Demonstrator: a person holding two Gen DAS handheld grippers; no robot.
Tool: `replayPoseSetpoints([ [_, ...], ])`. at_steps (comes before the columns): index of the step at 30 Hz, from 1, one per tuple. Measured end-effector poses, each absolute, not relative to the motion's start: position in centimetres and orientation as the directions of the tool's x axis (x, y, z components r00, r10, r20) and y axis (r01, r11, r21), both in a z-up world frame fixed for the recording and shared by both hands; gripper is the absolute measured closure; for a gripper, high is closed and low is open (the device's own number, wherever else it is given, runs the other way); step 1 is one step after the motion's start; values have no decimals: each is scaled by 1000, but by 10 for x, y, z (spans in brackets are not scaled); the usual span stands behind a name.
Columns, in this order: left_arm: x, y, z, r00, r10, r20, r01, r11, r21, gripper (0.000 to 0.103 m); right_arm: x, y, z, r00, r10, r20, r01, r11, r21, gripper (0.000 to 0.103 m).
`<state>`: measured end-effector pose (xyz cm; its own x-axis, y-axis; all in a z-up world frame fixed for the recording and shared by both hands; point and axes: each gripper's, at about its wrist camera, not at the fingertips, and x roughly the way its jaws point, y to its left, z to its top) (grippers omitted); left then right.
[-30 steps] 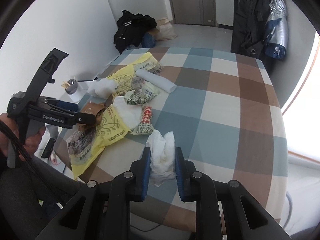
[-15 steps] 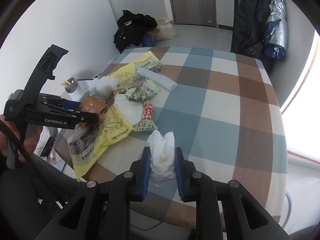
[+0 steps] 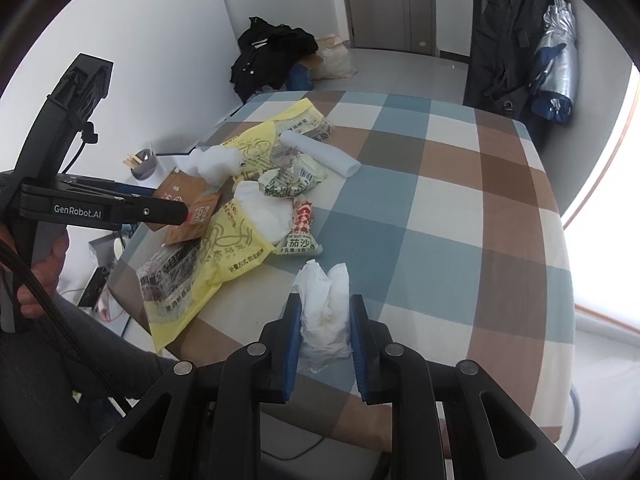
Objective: Collect trash
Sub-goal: 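Carry the tissue and packet in both tools over the white trash bin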
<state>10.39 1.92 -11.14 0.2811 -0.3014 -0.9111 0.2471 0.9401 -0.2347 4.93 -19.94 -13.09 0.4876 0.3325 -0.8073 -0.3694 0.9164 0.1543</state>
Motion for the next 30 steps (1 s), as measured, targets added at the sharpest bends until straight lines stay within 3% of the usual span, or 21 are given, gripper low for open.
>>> replayPoseSetpoints([
  [8,98,17,-81,347,-362,-866,246,925,-288,44,41,-213,-114,515,382,-767,-356,909,214,81],
  [18,91,-32,-36,409,-426,-807,298,898,-323,44,16,-278,-35,638,467,-612,-318,884,343,81],
  [25,89,-114,-2,379,-548,-746,424,819,-386,44,-10,-362,34,776,389,-496,-254,913,319,81],
  [30,90,-192,6,304,-622,-722,520,743,-421,44,-29,-423,52,829,282,-483,-147,943,297,81],
])
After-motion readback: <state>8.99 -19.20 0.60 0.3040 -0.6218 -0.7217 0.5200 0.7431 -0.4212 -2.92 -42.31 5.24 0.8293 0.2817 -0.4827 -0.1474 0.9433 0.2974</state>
